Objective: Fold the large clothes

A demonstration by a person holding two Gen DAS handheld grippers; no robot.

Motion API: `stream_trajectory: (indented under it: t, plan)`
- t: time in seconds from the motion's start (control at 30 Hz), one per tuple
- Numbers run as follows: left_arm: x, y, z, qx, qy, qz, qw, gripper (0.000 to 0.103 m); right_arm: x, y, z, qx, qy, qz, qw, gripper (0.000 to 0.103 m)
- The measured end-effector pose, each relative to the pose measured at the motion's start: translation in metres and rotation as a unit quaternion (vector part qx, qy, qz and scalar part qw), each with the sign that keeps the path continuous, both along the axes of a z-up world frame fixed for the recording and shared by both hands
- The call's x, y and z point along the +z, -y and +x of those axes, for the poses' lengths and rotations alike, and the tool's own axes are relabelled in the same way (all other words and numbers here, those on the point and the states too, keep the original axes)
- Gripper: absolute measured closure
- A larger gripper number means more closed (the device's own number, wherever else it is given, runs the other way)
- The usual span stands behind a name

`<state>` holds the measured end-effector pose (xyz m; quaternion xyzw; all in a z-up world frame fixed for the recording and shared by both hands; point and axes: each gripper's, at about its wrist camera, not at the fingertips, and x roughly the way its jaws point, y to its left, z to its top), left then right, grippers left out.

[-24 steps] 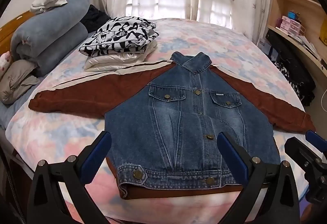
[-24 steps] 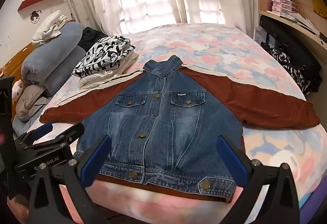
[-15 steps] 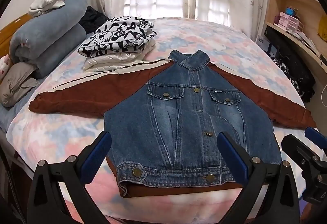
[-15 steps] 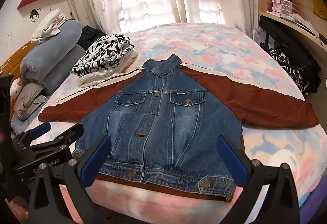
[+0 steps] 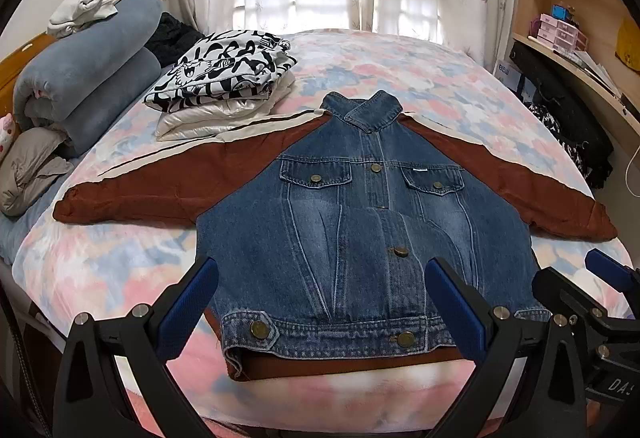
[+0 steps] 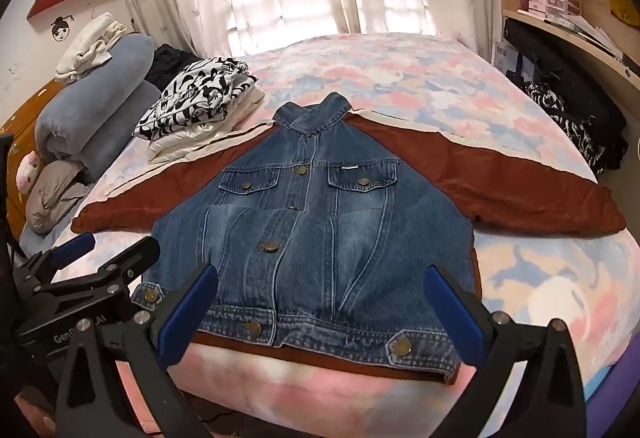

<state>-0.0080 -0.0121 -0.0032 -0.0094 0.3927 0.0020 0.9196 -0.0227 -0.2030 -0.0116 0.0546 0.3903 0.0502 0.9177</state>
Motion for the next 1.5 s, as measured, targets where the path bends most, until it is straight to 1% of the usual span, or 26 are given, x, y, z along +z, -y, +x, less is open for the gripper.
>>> stream_trajectory:
  t: [1.2,1.5]
  plan:
    - [-0.002,0.008,-0.005,-0.008,-0.003,0.011,0.9999,0.001,-0.007,0.003,-0.002,-0.002,-0.009,0.004,1.0,0.0]
    - [-0.003,0.009,-0.005,-0.009,-0.003,0.012,0.9999,0.001,-0.014,0.009,-0.001,-0.006,-0.011,0.009,1.0,0.0]
